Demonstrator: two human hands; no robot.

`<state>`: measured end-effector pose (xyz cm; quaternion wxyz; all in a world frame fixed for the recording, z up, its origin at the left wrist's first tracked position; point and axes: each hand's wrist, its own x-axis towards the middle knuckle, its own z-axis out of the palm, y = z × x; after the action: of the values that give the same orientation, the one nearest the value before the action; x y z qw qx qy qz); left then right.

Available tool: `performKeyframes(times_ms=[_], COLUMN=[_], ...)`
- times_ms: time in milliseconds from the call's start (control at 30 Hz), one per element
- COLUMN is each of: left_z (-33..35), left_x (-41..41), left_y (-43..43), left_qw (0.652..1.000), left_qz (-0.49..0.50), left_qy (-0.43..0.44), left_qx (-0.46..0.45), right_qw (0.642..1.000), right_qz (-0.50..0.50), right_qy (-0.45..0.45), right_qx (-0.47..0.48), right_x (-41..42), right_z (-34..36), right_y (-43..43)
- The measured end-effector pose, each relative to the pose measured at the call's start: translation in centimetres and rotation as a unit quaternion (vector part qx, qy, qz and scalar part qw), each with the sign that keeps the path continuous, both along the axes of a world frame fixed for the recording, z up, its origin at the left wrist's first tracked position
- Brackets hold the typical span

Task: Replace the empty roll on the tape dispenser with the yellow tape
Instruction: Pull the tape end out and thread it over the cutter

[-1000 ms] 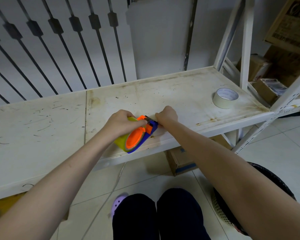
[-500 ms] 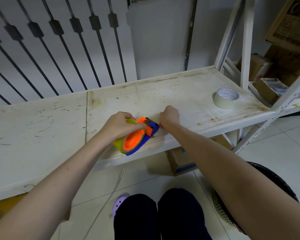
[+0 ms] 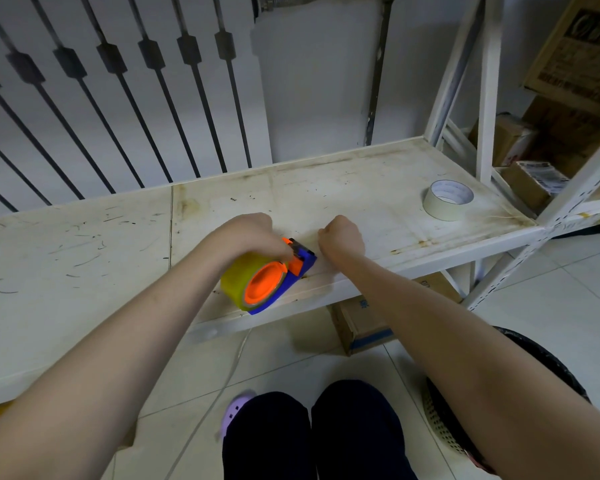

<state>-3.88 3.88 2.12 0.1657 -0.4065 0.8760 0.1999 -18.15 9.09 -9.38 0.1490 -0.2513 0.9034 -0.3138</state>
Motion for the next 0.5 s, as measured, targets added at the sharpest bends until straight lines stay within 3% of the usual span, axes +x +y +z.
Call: performKeyframes(times_ms=[267, 500], left_z=[-3.4, -3.6], left_x=[-4.6, -3.8], left_y=[2.3, 1.8], left_qw=[0.99, 0.989], left_qz=[-0.038, -0.011], left_qy=[-0.055, 0.009], left_qx=[-0.123, -0.147], right_qw=[0.999, 0.991], right_qz=[0.0, 0.018], right_qy=[-0.031, -0.104], right_qx=[-0.023, -0.085], right_x=[-0.5, -0.9], right_z=[-0.2, 0.5], right_y=[0.3, 1.1])
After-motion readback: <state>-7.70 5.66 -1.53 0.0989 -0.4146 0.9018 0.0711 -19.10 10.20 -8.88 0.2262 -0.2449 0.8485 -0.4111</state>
